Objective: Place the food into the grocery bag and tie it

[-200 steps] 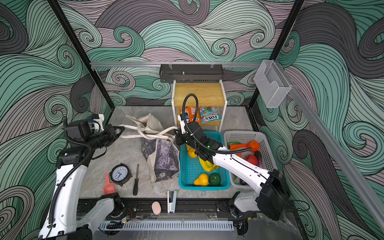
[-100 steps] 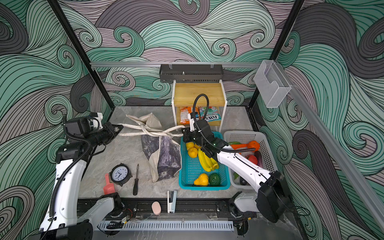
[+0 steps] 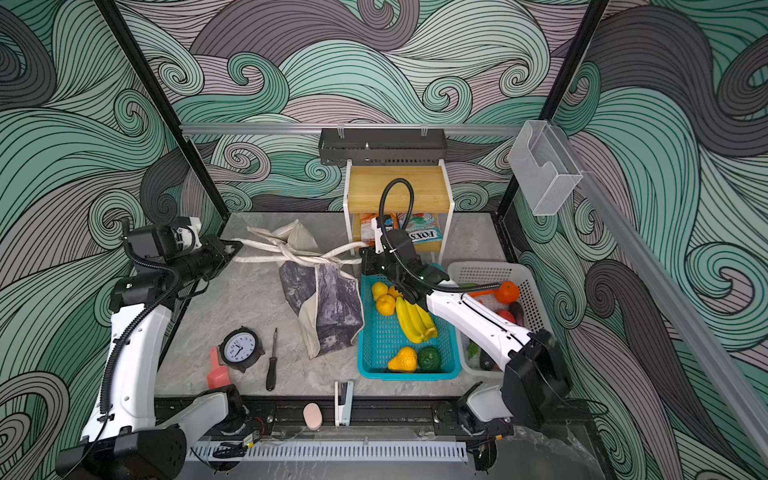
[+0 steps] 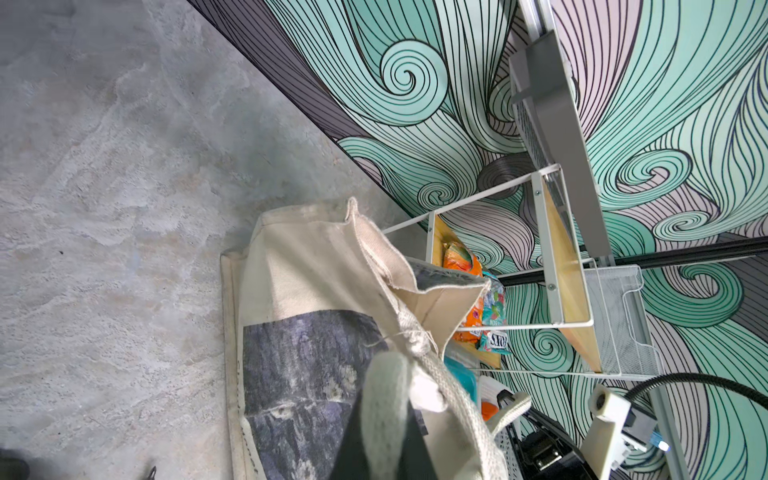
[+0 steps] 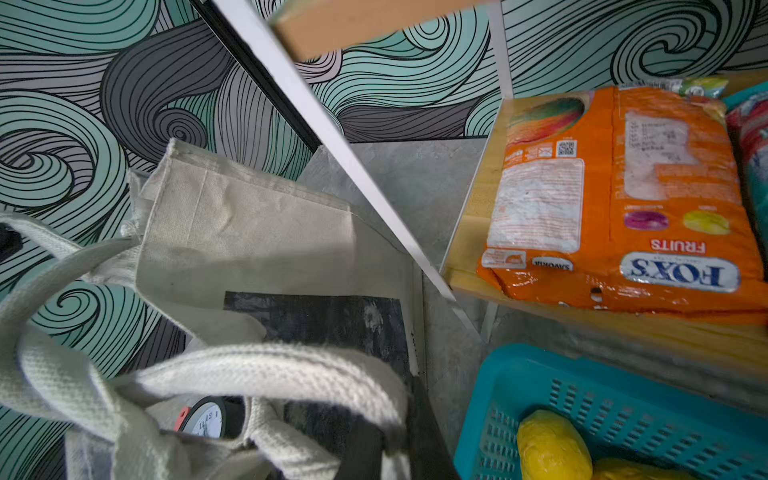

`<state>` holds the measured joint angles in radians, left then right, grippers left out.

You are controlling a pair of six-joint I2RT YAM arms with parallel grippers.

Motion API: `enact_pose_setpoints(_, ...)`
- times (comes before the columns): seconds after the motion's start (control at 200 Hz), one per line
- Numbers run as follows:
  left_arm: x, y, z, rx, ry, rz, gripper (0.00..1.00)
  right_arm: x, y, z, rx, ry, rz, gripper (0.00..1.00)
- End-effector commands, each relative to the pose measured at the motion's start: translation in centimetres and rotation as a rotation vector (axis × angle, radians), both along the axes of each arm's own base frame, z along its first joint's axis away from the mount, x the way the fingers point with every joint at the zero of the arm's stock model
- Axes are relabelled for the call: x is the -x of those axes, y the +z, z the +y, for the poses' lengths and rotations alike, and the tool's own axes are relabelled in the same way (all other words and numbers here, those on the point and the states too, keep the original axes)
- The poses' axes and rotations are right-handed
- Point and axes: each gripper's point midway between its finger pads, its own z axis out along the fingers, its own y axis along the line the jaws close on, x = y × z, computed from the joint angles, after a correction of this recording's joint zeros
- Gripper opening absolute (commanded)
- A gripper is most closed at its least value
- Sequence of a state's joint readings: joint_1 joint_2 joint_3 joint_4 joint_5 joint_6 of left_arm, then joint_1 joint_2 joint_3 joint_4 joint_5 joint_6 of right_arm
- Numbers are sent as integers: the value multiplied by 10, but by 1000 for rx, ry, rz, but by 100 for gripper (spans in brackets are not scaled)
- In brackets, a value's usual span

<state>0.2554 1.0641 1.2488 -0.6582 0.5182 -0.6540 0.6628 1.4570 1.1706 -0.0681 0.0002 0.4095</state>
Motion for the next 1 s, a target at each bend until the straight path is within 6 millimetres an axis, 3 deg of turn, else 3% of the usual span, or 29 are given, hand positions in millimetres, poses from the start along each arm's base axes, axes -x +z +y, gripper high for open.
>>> enact_pose_setpoints(0.0,-2,80,75,-205,330,-236,0,-40,-28,-65,272,-284,-13,0)
enact_pose_setpoints(0.11,3,84,81,-237,360,-244,0,-50,-35,-45,326,-260,-19,0)
enact_pose_setpoints(0.335,-2,47,80,-194,343,-180,0,-62,-33,-20,347,-258,-40,0)
enact_pose_setpoints(0.57,-1,19,72,-160,308,-151,0,-64,-39,-52,297,-368,37,0)
enact_pose_setpoints(0.7,16,11,97,-267,424,-53,0,-74,-40,-76,255,-402,96,0)
enact_pose_setpoints(0.831,14,8,95,-239,414,-66,0,-76,-42,-96,256,-457,122,0)
enact_pose_setpoints(0.996,15,-3,98,-241,431,-47,0,-79,-41,-101,232,-484,139,0)
